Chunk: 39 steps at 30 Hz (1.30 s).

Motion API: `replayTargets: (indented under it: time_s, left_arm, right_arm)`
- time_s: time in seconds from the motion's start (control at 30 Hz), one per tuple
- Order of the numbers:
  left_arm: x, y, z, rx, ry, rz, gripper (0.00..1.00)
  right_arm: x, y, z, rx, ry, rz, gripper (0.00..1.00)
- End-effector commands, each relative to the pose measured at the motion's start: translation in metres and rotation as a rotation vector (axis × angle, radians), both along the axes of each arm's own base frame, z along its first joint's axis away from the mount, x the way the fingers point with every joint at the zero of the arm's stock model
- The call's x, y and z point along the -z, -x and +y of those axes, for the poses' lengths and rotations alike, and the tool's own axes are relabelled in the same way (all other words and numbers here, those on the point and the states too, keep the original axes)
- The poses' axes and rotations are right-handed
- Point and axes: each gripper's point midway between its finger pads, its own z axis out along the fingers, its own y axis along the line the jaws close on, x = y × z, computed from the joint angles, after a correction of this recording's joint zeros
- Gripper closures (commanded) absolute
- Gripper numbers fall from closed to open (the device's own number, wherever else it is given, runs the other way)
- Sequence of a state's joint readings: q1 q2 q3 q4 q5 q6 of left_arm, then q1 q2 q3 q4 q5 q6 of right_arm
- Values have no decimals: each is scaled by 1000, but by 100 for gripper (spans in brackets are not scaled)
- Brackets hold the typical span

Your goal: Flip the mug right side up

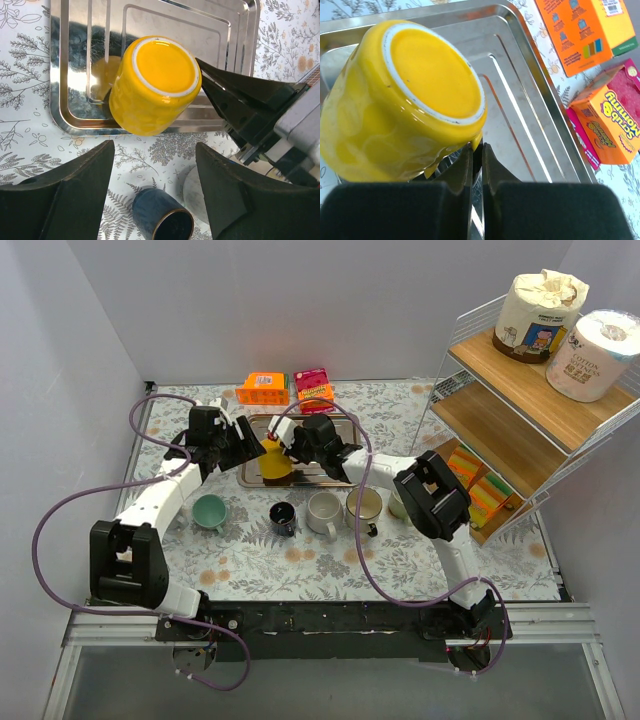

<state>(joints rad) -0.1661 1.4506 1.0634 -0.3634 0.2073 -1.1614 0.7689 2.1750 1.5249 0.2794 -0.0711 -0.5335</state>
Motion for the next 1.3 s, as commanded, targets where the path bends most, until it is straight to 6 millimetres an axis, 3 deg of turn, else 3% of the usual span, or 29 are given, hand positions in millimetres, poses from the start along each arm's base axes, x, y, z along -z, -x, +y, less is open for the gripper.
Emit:
replayTargets:
  time_s: [0.0,0.23,0.5,0.73,0.93,0.97,1.03,1.27]
  left_arm:
    - [-21,5,-2,8,20,-58,35]
    - [-25,9,-3,15,31,-71,35]
    - [-29,12,-4,19,41,-85,35]
    - [-37,18,-11,50,77,-114,35]
    - [-56,26,-21,96,139,-167,34]
    - [-58,27,-22,100,149,-171,34]
    - [-65,30,-25,111,166,-184,34]
    - [-92,42,-46,229,241,-280,27]
  right_arm:
    - [-86,-20,-4,134,-186,-134,99]
    - [-96,-23,-5,232,-281,-29,99]
    - [-92,-25,-9,321,-398,201,99]
    - [-103,-25,-18,379,-667,568,99]
    - [-107,-7,-17,388,-891,915,99]
    - [-126,-4,-14,337,-953,911,99]
    - [-130,4,-12,343,-1012,1017,99]
    - [-191,27,-8,271,-1256,1275,99]
